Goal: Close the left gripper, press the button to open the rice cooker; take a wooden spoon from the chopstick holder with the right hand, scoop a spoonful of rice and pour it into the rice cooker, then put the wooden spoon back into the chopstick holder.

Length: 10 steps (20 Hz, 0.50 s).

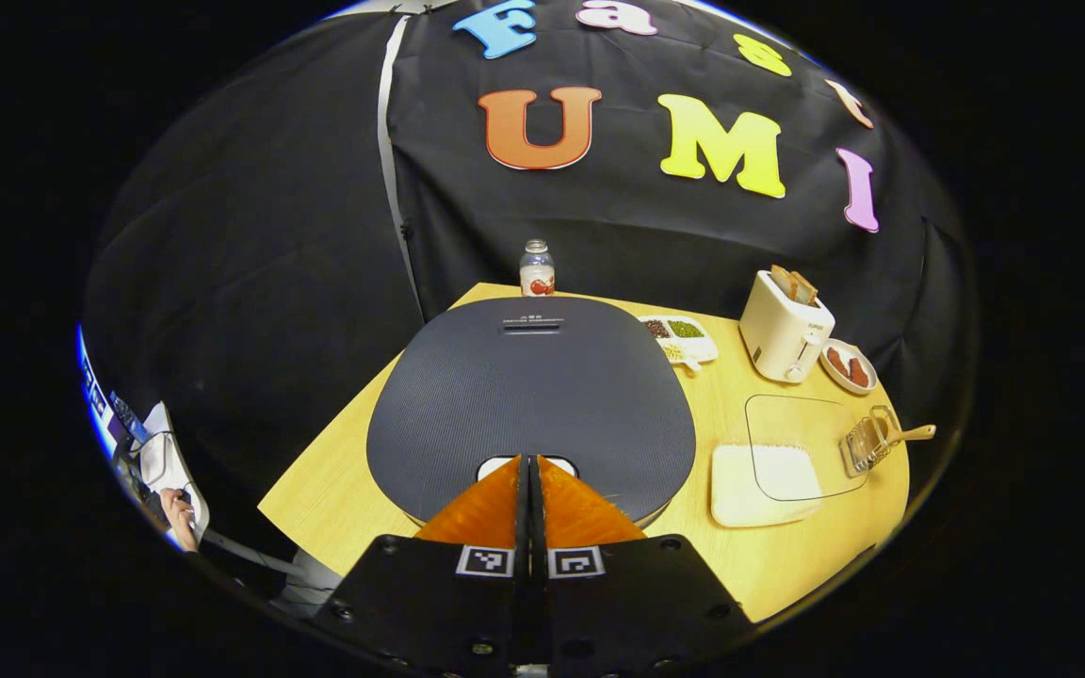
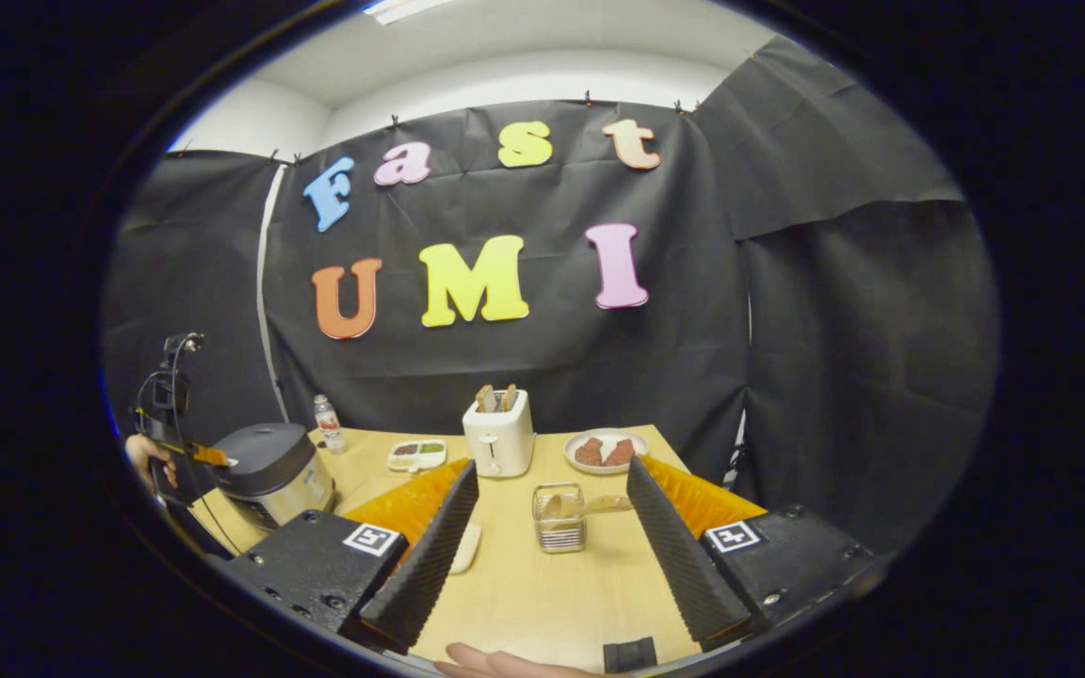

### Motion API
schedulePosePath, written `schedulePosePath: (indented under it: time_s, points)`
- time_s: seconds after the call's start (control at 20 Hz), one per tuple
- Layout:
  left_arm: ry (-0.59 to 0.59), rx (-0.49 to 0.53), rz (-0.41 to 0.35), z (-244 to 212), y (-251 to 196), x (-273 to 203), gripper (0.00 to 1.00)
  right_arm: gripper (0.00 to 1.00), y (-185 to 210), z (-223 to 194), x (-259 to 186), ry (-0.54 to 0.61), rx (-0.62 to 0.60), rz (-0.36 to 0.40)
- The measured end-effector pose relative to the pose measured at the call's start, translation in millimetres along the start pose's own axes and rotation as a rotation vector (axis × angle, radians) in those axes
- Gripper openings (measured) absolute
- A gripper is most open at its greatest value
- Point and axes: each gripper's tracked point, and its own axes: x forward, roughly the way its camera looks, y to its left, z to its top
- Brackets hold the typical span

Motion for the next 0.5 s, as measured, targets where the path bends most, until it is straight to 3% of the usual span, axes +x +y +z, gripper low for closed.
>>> schedulePosePath:
  time_s: [0.2, 0.25, 0.35, 0.4, 0.5]
  points:
    - [-0.061, -0.087, -0.038, 17, 1, -12, 0.0, 1.0, -10, -3, -4, 0.007, -0.005, -0.022]
    - [-0.119, -0.089, -0.039, 32, 3, -19, 0.0, 0.96, -13, -4, -4, 0.008, -0.006, -0.029]
    - [-0.225, -0.09, -0.025, 60, 2, -42, 0.0, 1.0, -17, -6, -5, 0.01, -0.002, -0.037]
    - [-0.274, -0.086, -0.019, 72, 0, -56, 0.0, 0.96, -19, -8, -5, 0.015, 0.003, -0.039]
    - [-0.311, -0.078, -0.055, 78, -15, -87, 0.0, 0.96, -21, -11, -4, 0.022, 0.015, -0.04]
